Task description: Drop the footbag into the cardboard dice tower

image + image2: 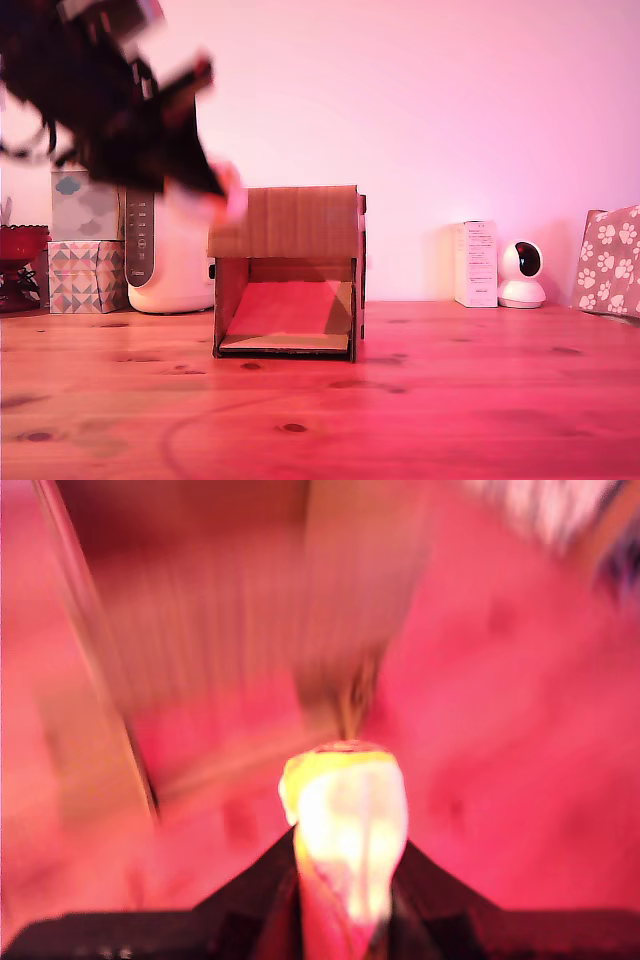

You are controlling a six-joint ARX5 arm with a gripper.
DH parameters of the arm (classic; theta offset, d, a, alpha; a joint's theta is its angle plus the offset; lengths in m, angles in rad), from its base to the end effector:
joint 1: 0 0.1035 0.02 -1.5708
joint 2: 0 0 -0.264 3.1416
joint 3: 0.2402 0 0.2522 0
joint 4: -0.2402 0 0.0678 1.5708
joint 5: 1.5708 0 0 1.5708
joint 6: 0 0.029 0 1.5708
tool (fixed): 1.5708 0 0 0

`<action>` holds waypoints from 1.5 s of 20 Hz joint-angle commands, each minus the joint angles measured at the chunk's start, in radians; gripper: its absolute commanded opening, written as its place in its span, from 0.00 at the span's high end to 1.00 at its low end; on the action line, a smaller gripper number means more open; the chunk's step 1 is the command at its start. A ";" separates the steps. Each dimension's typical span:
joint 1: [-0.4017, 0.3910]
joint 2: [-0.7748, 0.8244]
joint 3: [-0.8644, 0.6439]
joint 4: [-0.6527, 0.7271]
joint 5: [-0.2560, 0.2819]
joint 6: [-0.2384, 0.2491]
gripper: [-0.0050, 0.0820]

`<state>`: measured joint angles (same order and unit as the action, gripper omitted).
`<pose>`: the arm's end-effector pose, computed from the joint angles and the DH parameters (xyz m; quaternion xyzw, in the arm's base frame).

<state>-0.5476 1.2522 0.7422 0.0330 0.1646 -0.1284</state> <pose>0.2247 -0.1426 0.2427 -0.0136 0.2532 -0.3232 0.9117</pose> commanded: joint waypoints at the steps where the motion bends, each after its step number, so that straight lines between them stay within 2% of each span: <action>1: -0.002 0.003 -0.010 0.103 -0.002 0.001 0.84; 5: -0.002 0.013 -0.006 0.337 -0.018 0.008 0.84; 9: 0.003 0.037 0.072 0.374 -0.027 0.058 0.84; 12: 0.005 0.107 0.202 0.277 -0.027 0.058 0.84; 21: 0.035 0.463 0.668 -0.078 -0.011 0.086 0.83; 25: 0.055 0.571 0.768 -0.159 0.003 0.096 0.83; 30: 0.071 0.612 0.780 -0.197 0.019 0.096 0.83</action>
<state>-0.4763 1.8416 1.5131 -0.1772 0.1814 -0.0414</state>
